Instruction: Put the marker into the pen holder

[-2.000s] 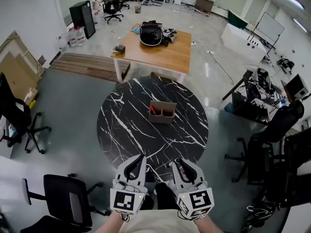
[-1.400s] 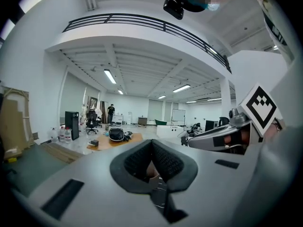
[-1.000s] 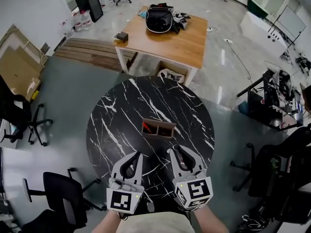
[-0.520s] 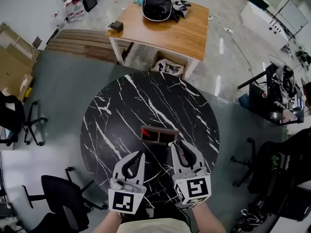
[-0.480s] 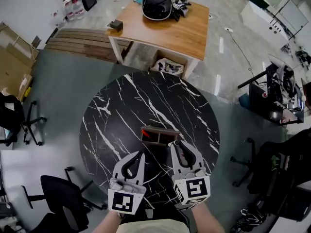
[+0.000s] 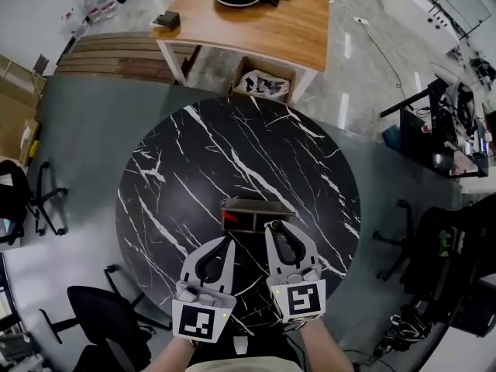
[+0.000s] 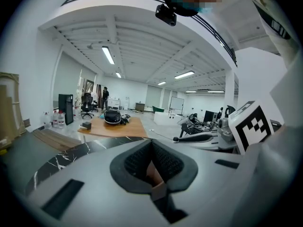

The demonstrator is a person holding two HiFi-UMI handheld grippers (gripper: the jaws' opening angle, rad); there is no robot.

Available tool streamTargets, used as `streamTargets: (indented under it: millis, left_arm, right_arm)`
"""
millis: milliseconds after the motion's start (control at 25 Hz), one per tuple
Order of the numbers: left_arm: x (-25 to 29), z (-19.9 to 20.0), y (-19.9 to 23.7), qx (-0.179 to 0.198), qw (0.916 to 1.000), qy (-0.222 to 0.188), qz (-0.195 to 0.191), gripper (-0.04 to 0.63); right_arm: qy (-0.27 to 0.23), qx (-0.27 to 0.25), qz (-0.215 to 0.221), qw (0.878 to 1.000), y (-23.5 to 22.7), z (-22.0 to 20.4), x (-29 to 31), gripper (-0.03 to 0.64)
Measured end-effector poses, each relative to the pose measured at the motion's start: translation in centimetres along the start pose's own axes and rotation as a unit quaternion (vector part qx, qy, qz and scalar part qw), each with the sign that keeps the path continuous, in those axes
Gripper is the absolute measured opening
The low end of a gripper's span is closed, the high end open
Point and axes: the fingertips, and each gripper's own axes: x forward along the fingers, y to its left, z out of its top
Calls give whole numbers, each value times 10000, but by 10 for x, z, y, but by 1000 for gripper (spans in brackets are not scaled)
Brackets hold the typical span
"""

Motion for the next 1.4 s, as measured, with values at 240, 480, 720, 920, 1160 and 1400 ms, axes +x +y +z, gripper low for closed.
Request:
streamTargets:
  millis: [240,480,720,920,1160,1400]
  left_arm:
    - [11,-14,2,-69,9999,47,-78,11]
    - [9,-30,3,-91,9998,146,-38,12]
    - [5,-34,0,-127,9998,169,-55,11]
    - [4,-34,-5,-82,9998,141,-97,11]
    - [-8,-12,-15,33,9999,-20,-131,11]
    - [-36,17,-32,102,9996,-213,-153,11]
  right_arm:
    - [-84,49,-99,9999,1,-19,14,81]
    - [547,443,-395,9967,-9,-54,16,83]
    - [621,724,-481,9943,-13,-60,18,84]
    - [482,534,-757,9945,-16,-49,5,84]
    - [260,597,-575,9962,4,-20,-30,83]
    - [-8,630,-261,9977,30,23,-73,59]
